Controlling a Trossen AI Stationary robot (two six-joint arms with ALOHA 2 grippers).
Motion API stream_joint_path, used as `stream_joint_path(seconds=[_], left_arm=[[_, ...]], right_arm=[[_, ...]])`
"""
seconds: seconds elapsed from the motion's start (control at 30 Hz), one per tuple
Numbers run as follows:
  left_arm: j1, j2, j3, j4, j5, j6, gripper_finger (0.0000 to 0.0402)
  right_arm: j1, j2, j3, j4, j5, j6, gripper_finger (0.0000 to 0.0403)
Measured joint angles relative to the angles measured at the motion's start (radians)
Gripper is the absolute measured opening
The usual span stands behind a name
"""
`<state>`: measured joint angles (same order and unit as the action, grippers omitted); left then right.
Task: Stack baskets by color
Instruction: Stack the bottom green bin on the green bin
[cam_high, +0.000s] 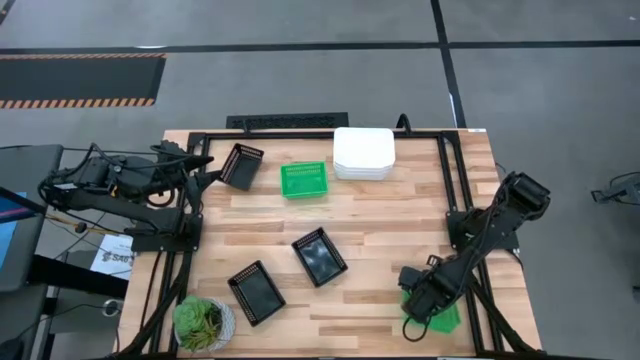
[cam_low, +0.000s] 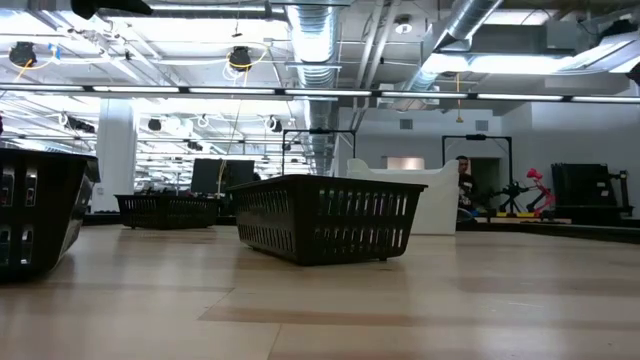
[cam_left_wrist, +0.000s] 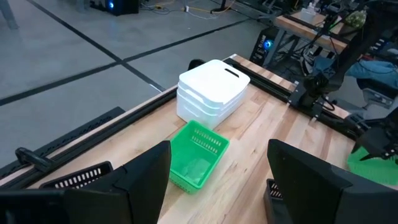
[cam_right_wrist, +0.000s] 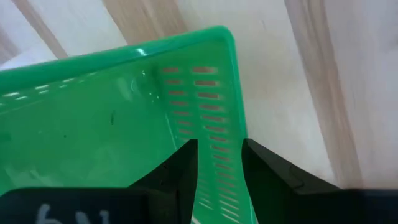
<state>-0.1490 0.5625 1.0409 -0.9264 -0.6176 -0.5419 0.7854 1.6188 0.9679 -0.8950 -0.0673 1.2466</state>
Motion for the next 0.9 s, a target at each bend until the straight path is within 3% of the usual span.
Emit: stream_joint_path(seconds=[0.53, 0.9], left_arm=[[0.000, 0.000, 0.000, 0.000, 0.000, 0.000, 0.0256], [0.000, 0.000, 0.000, 0.000, 0.000, -0.001, 0.0256]], right_arm=[[0.001, -0.119, 0.038, -0.019, 0.067, 0.061, 0.0148], [0.018, -0.051, 0.014, -0.059, 0.067, 0.003, 0.0148]])
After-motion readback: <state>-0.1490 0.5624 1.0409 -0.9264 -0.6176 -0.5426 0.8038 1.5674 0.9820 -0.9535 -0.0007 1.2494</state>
